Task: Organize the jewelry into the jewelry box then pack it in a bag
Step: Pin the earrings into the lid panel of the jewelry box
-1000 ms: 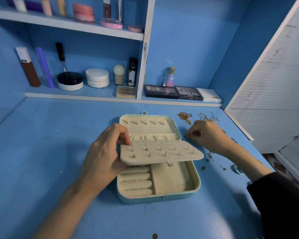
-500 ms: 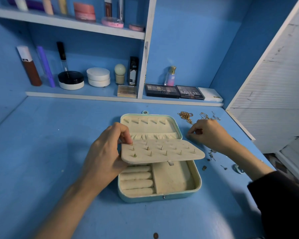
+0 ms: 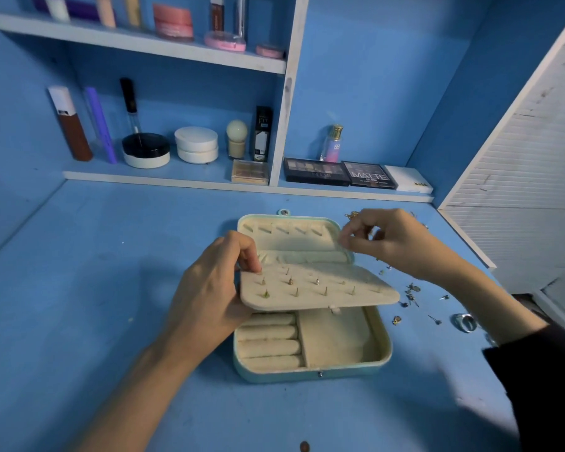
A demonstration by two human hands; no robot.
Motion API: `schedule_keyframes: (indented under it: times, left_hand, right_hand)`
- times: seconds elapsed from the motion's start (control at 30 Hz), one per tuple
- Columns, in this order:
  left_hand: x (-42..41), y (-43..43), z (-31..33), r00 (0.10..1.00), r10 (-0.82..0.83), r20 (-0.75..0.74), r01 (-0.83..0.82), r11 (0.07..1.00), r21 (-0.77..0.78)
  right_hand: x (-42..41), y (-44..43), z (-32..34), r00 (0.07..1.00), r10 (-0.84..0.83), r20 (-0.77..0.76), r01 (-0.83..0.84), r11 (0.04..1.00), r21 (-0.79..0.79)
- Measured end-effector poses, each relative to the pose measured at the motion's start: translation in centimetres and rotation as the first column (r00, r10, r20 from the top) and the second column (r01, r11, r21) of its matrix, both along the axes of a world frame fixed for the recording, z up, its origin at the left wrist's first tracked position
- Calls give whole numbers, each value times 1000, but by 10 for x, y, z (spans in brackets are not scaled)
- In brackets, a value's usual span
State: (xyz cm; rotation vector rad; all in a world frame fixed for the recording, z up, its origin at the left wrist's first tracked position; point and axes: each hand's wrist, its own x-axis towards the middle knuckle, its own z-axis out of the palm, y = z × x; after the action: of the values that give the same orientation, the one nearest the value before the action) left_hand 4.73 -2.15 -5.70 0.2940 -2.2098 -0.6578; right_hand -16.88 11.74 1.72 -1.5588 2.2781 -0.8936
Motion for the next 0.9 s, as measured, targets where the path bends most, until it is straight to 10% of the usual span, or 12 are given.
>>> schedule_keyframes:
  times: [0.2, 0.9]
  left_hand:
    - [0, 2, 4, 1000, 10, -9, -11, 1000, -24]
    - [-1, 1, 3, 1000, 14, -15, -15, 999, -47]
  right_hand:
    - [38, -24, 21, 942, 274, 194, -308, 934, 181]
    - [44, -39, 23, 930, 299, 215, -349, 901, 259]
